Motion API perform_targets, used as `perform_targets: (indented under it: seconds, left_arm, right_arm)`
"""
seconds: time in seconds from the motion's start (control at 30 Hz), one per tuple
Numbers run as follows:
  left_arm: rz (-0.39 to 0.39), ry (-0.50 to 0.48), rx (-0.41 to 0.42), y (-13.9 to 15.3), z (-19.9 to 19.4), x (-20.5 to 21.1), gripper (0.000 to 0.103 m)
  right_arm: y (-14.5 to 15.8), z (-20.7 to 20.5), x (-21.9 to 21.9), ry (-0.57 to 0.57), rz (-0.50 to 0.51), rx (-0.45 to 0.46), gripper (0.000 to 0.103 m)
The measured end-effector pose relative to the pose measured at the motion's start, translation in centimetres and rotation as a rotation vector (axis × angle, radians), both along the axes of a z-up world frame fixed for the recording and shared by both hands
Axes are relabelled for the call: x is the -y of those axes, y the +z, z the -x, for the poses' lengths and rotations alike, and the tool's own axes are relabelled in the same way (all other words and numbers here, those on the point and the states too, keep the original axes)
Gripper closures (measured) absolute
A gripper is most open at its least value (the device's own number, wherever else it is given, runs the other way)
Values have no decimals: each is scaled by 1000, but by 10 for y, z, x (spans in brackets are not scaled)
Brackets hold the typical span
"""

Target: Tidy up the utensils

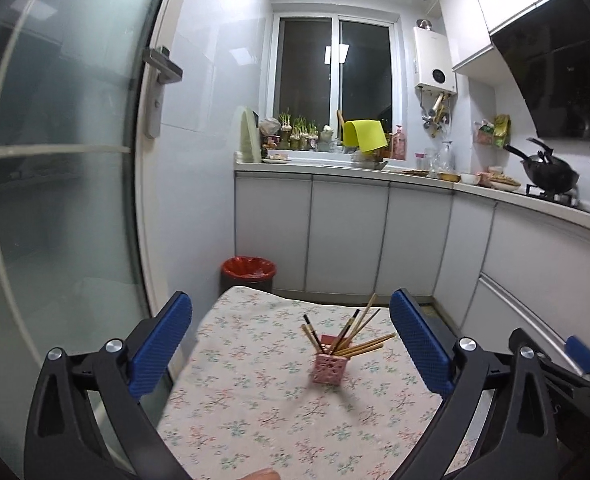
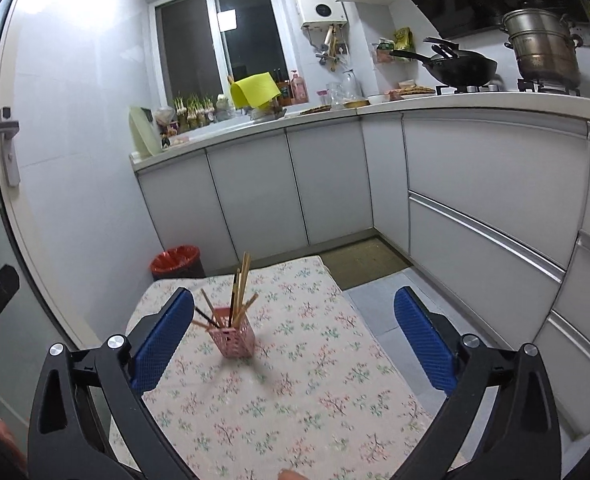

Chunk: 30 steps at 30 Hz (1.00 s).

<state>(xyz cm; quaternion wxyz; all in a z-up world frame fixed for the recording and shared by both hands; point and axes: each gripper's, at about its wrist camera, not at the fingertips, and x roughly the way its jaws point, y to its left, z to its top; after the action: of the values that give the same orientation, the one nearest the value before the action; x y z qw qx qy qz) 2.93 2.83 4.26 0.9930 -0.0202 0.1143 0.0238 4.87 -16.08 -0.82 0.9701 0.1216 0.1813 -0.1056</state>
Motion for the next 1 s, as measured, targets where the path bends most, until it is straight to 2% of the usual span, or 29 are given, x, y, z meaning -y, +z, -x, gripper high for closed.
perform_targets:
  seconds: [0.2, 0.33, 0.47, 0.7, 0.83, 1.0]
  left_arm:
    - [8, 9, 19, 6, 18, -1, 7]
    - [21, 2, 16, 8, 24, 0, 7]
    - [25, -14, 3, 9, 25, 0, 7]
    - [26, 0, -41, 2, 21, 1, 7]
    - [-6, 35, -47, -3, 19, 7, 7]
    - [-6, 26, -61, -7, 17, 9, 7]
  right_arm:
    - [11, 27, -12, -32, 64, 33, 7]
    - [15, 35, -17, -49, 116, 22, 7]
    - [17, 43, -16, -61, 122, 36, 7]
    - [10, 44, -15, -64, 126, 8, 7]
    - [6, 43, -15, -65, 139, -10, 7]
    - [3, 42, -14, -65, 141, -22, 7]
